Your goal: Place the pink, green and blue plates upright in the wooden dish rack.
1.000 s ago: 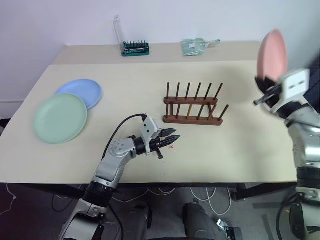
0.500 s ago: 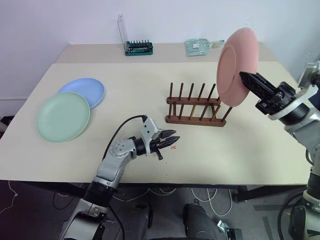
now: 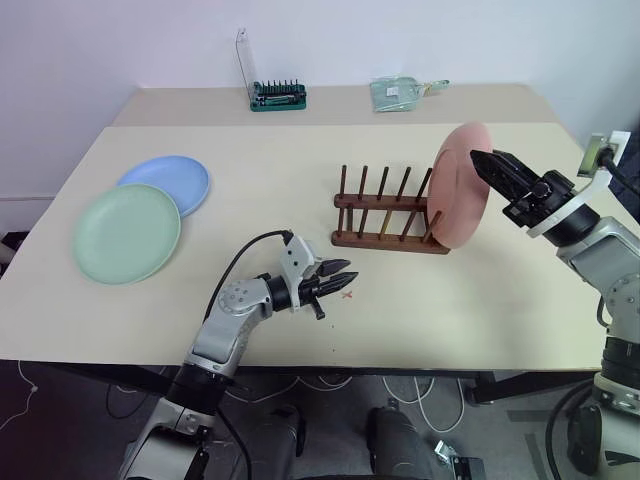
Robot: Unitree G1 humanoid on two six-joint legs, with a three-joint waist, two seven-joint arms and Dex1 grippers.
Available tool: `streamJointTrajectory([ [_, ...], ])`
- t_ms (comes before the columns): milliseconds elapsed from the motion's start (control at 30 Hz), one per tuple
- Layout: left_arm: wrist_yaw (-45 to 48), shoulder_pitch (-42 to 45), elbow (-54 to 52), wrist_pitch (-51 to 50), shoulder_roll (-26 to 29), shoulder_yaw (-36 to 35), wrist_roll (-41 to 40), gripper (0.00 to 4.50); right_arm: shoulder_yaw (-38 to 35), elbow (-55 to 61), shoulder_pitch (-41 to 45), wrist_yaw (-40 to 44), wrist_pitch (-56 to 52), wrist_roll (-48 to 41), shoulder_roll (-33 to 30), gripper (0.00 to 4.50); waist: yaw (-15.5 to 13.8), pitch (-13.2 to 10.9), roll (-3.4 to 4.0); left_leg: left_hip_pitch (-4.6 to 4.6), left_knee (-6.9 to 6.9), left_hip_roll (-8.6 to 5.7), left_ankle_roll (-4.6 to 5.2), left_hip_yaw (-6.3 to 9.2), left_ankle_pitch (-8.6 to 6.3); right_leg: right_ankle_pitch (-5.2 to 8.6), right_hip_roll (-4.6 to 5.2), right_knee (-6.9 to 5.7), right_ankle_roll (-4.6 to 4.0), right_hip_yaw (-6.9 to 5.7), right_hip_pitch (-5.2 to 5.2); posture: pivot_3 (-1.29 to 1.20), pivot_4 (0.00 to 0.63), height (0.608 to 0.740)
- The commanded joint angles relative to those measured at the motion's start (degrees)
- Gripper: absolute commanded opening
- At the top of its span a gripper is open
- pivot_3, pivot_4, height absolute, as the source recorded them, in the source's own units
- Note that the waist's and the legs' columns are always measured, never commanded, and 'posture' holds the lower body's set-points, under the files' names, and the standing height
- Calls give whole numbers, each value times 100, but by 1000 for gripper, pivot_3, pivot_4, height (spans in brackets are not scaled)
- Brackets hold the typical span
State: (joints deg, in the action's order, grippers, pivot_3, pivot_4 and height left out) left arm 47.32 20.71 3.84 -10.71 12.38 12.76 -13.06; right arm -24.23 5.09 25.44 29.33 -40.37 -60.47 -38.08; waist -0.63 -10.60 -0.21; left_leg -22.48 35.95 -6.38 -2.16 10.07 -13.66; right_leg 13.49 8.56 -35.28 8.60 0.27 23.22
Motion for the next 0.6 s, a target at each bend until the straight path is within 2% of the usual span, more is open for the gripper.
streamJointTrajectory([
  [33, 8, -26, -225, 76, 29, -11, -33, 1193, -124, 32, 301, -224, 669, 620, 65, 3578, 8, 0, 0, 1, 0, 0, 0, -1, 0, 0, 0, 0, 1, 0, 0, 0, 150, 740],
  [200, -174, 32, -181, 334, 5, -138, 50, 1193, -307, 36, 747, -343, 1221, 1181, -179, 3578, 1, 0, 2, 0, -1, 0, 0, -4, 0, -1, 0, 0, 2, 4, 4, 0, 150, 740],
  [333, -1153, 434, 227, 716, -169, -646, 268, 1193, 10, 428, 1024, 40, 1272, 1435, -521, 3578, -6, -1, 1, -2, -1, 0, 0, -4, 0, -2, -1, 0, 3, 6, 7, 0, 150, 740],
  [433, -1669, 727, 87, 487, -134, -1246, 12, 2047, 849, 1167, 982, 556, 959, 1596, -761, 3631, 51, -1, -2, -1, -3, 4, 0, -9, 0, -2, -3, -1, 5, 8, 9, 0, 150, 740],
  [600, -3032, 887, -260, -63, 154, -2329, 60, 4420, 2667, 1836, 786, 871, 777, 2823, -909, 3631, 147, -2, -7, -1, -2, 8, 0, -8, -1, -3, -6, 0, 10, 8, 9, 0, 150, 740],
])
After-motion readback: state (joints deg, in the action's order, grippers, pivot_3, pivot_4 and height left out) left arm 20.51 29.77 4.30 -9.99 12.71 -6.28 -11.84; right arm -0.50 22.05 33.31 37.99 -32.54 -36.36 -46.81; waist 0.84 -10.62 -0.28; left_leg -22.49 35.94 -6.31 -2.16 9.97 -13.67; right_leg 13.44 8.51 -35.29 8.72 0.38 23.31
